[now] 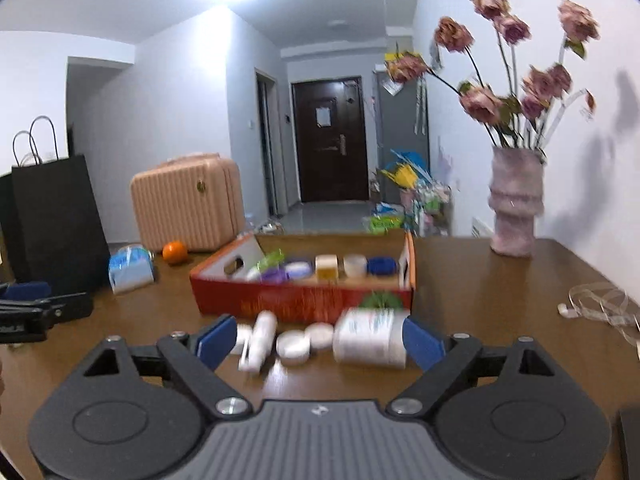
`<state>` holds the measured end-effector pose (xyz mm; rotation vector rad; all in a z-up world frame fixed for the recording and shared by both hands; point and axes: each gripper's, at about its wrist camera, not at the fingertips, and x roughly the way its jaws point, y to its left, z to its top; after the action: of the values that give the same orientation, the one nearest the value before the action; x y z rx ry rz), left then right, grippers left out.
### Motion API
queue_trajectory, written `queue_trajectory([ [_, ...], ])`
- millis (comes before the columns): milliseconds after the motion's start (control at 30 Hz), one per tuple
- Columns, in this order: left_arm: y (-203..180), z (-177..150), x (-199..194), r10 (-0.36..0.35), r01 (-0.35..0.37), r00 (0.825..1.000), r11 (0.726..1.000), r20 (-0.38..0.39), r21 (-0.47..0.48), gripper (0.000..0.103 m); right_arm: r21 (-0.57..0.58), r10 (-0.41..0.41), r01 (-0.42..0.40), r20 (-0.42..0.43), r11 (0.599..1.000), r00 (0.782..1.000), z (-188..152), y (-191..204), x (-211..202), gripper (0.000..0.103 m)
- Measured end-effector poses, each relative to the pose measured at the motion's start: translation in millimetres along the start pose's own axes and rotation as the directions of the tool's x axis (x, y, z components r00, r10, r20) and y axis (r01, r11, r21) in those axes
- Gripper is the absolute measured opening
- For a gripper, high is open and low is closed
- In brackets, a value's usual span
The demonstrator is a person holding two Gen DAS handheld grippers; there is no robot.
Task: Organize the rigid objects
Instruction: 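Withdraw both tools from the box back over the table, then grasp the white ridged cap with the left gripper while the right gripper grasps a white lid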
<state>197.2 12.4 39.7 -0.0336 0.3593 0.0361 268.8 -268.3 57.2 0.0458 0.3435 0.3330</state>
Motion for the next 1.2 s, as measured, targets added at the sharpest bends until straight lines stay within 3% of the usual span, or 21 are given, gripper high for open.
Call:
queue_trajectory([
  [167,0.0,-36.3,-11.9,-0.027,0.027,0.996,1.000,-0.090,-0.006,0.099,0.034,-0.020,0.022,-0.047,0.999,0.999,-34.8,8.3,-27.0,0.090],
  [333,-9.9,-59.0,-14.1,-0.064,0.067,0.989,0.998,-0.131,0.019,0.099,0.040,-0.035,0.038,-0.091,0.998,0.995,-63.3,16.7,-38.5,0.090],
  [633,-17.1,-65.1,3.2,-0.092,0.094,0.982,0.996,-0.165,0.003,0.093,0.046,-0.052,0.058,-0.123,0.997,0.991,-77.0,18.3,-43.6,0.087],
  [767,-21.7,-54.7,25.9,-0.087,0.090,0.978,0.996,-0.191,0.006,0.086,0.052,-0.029,0.036,-0.131,0.998,0.991,-75.6,14.0,-37.8,0.084],
  [967,-28.7,-26.6,77.6,-0.095,0.102,0.984,0.994,-0.148,0.041,0.082,0.100,-0.007,0.023,-0.153,0.995,0.988,-70.1,-3.8,-5.4,0.082],
  [1100,-24.0,-13.6,129.5,-0.075,0.083,0.971,0.996,-0.228,0.027,0.077,0.097,-0.028,0.045,-0.169,0.994,0.985,-59.0,-14.9,21.4,0.079],
  [1200,-23.4,-10.5,161.1,-0.076,0.094,0.967,0.994,-0.245,0.063,0.076,0.111,-0.012,0.029,-0.154,0.993,0.988,-47.7,-18.8,40.9,0.068],
])
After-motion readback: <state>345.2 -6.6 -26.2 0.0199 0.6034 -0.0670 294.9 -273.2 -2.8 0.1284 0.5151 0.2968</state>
